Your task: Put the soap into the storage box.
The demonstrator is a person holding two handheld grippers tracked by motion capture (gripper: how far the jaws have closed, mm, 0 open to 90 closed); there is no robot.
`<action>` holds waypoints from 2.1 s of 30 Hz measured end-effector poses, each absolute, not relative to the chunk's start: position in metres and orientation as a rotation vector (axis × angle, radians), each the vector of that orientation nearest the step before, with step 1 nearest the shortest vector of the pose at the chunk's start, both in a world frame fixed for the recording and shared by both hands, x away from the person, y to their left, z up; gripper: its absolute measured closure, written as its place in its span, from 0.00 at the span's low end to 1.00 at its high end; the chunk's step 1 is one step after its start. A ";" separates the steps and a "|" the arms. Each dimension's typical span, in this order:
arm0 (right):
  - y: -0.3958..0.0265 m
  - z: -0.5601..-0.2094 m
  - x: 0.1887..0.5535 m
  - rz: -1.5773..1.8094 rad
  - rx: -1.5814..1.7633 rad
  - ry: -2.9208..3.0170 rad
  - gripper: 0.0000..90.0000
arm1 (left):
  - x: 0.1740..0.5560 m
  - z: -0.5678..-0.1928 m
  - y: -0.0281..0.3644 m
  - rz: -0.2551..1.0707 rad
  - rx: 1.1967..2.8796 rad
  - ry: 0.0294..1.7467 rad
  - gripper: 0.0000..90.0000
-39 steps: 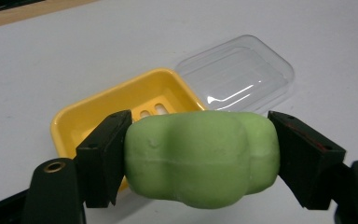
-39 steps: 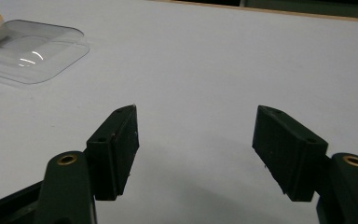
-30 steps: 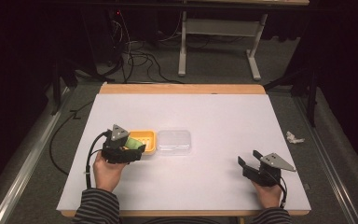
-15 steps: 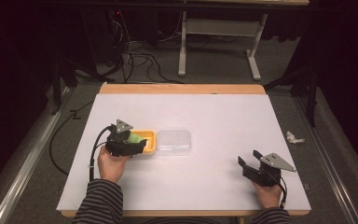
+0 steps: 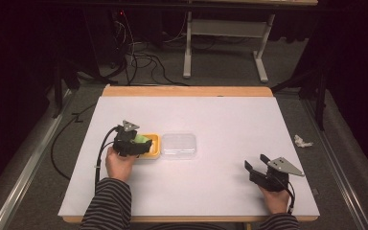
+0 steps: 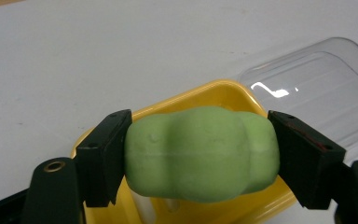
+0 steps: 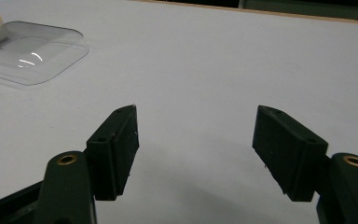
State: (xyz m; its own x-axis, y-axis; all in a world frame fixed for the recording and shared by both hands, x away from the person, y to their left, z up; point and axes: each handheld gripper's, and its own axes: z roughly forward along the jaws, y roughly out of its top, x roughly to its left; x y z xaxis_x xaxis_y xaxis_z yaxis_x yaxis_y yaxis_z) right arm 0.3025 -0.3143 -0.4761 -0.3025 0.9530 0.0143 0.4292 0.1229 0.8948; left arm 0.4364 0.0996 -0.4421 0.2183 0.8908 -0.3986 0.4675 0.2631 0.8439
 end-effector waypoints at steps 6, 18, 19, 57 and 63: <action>-0.314 -0.476 0.302 1.132 1.335 1.811 0.35 | 0.442 -0.450 0.096 0.477 1.377 1.429 0.28; -0.314 -0.476 0.303 1.129 1.335 1.812 0.35 | 0.442 -0.459 0.097 0.480 1.401 1.433 0.28; -0.314 -0.476 0.303 1.129 1.335 1.813 0.35 | 0.442 -0.459 0.097 0.482 1.395 1.431 0.28; -0.314 -0.476 0.304 1.123 1.341 1.827 0.35 | 0.438 -0.470 0.110 0.514 1.460 1.474 0.28; -0.314 -0.476 0.305 1.119 1.342 1.829 0.36 | 0.440 -0.473 0.109 0.525 1.459 1.482 0.27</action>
State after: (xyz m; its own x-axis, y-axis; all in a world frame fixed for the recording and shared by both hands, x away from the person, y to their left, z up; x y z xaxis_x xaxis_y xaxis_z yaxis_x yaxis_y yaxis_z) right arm 0.3048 -0.3136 -0.4764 -0.3069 0.9517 0.0117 0.4435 0.1321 0.8865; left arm 0.4400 0.1090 -0.4728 0.1706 0.9307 -0.3235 0.5199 0.1938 0.8319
